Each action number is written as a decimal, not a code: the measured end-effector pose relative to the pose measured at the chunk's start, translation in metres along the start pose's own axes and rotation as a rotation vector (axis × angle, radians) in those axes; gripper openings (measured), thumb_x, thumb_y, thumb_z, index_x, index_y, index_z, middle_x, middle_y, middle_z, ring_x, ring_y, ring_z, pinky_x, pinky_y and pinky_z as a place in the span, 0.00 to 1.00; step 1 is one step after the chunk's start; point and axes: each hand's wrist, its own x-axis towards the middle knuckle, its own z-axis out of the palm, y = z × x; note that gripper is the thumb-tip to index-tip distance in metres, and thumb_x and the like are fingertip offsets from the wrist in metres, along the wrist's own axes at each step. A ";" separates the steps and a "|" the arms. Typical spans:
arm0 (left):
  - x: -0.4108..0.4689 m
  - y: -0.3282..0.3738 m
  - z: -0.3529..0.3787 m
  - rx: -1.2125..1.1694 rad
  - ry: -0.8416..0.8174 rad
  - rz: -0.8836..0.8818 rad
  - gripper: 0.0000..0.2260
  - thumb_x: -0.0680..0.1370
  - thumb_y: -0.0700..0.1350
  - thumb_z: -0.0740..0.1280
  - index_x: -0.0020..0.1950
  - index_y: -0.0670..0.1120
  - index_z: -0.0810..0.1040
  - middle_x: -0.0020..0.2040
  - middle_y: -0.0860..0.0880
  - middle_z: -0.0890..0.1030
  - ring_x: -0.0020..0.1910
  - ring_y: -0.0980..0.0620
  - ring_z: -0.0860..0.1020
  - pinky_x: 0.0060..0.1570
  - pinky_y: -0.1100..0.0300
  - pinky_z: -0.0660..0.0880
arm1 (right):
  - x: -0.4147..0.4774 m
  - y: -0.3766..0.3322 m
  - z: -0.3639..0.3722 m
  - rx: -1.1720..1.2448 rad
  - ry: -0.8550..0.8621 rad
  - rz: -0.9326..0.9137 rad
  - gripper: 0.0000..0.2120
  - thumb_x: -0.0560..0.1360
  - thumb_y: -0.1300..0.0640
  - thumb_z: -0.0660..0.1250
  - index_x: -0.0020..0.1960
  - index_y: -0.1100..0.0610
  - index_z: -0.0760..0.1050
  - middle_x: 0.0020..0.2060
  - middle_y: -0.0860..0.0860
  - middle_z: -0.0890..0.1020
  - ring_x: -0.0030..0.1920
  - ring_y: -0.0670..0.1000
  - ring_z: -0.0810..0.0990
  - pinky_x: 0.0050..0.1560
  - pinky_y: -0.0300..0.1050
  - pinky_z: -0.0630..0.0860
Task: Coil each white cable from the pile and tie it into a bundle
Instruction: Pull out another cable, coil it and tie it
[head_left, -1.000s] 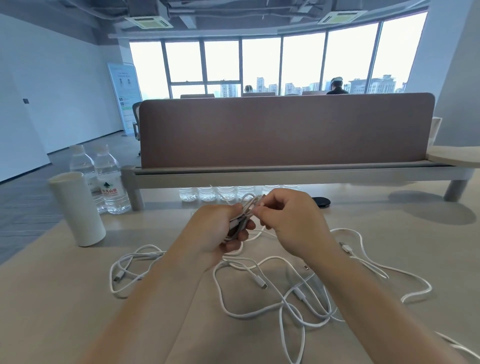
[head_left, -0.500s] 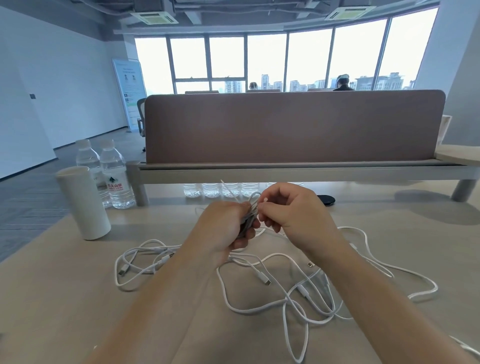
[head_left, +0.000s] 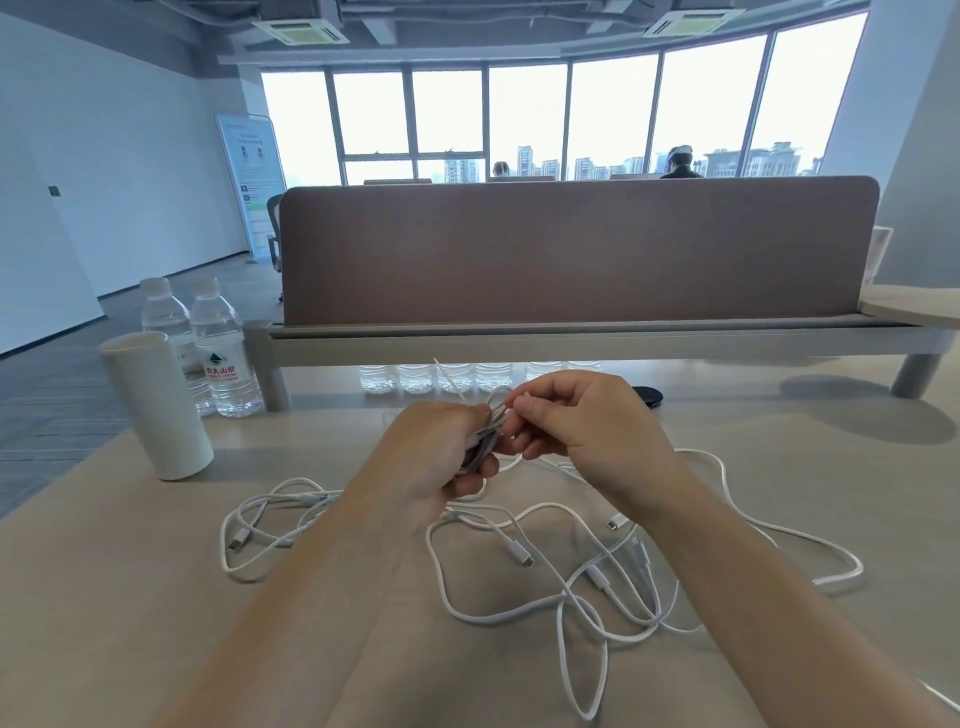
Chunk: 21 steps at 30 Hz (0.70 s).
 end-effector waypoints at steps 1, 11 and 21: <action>-0.001 0.001 0.000 0.005 0.006 0.004 0.11 0.83 0.39 0.62 0.43 0.37 0.77 0.28 0.45 0.79 0.27 0.48 0.72 0.20 0.67 0.59 | 0.000 0.001 0.000 -0.013 0.010 0.008 0.07 0.79 0.68 0.65 0.49 0.69 0.81 0.32 0.53 0.84 0.30 0.48 0.81 0.36 0.39 0.81; 0.000 -0.010 0.004 0.191 0.029 0.045 0.10 0.82 0.40 0.63 0.48 0.36 0.81 0.35 0.42 0.81 0.25 0.49 0.71 0.21 0.66 0.61 | 0.001 0.008 0.006 -0.564 0.097 -0.219 0.08 0.77 0.59 0.70 0.40 0.51 0.80 0.49 0.39 0.80 0.45 0.42 0.77 0.44 0.29 0.68; -0.003 -0.009 0.005 0.262 -0.085 -0.003 0.09 0.81 0.37 0.62 0.48 0.35 0.81 0.41 0.39 0.82 0.27 0.48 0.74 0.21 0.66 0.62 | 0.000 0.008 0.001 -0.358 0.001 -0.155 0.06 0.77 0.64 0.70 0.42 0.59 0.82 0.42 0.41 0.85 0.42 0.40 0.81 0.41 0.29 0.75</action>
